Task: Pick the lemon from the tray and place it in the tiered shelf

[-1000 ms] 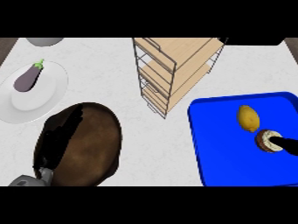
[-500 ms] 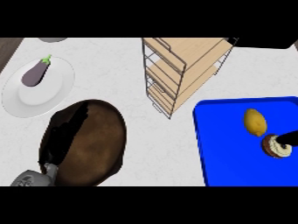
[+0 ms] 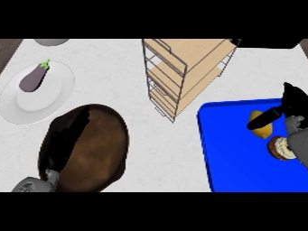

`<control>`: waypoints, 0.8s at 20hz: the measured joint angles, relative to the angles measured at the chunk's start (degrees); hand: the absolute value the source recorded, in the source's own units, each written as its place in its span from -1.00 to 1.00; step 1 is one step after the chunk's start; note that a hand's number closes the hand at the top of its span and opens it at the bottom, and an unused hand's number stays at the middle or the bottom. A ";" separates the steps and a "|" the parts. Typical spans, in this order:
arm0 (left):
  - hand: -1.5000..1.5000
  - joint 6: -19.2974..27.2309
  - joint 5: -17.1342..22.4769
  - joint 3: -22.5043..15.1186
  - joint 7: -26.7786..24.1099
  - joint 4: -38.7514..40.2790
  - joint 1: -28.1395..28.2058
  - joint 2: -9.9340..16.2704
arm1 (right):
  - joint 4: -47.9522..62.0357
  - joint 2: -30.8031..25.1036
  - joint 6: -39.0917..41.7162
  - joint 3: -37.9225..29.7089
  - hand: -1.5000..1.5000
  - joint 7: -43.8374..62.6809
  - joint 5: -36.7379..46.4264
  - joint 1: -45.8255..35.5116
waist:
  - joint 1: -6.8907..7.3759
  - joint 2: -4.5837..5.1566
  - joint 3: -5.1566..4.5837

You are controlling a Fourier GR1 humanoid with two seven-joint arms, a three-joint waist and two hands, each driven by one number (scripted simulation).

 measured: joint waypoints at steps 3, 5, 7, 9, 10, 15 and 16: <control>0.00 -0.29 0.24 0.55 0.70 -0.33 -0.29 -0.06 | 4.42 3.26 0.61 0.26 -1.00 0.47 0.98 -2.15 | -0.39 -0.06 0.02; 0.00 0.06 -0.16 0.55 0.85 -0.67 0.29 -0.30 | 5.94 4.75 0.99 0.23 -1.00 0.95 1.74 -3.16 | -0.76 -0.16 0.04; 0.00 0.04 -0.30 0.81 1.69 -1.28 0.18 -0.17 | 7.98 6.11 1.15 0.02 -1.00 1.17 2.80 -4.30 | -0.97 -0.20 0.04; 0.00 0.04 -0.40 1.19 1.38 -0.88 0.20 -0.40 | 10.17 6.98 1.35 0.02 -1.00 1.39 4.25 -5.32 | -1.14 -0.21 0.04; 0.00 -0.03 -0.51 1.33 1.26 -0.95 0.23 -0.36 | 11.30 7.37 1.46 0.18 -1.00 1.41 5.12 -5.66 | -1.19 -0.22 0.04; 0.00 -0.49 -1.16 1.80 -0.27 -0.60 1.95 -0.39 | 13.11 8.05 2.43 -0.25 -1.00 1.28 7.65 -5.17 | -1.75 -0.34 0.03; 0.00 -0.84 -0.90 2.18 0.46 -1.13 1.95 0.05 | 13.88 8.61 2.48 -0.22 -1.00 1.17 8.31 -5.09 | -1.71 -0.34 0.04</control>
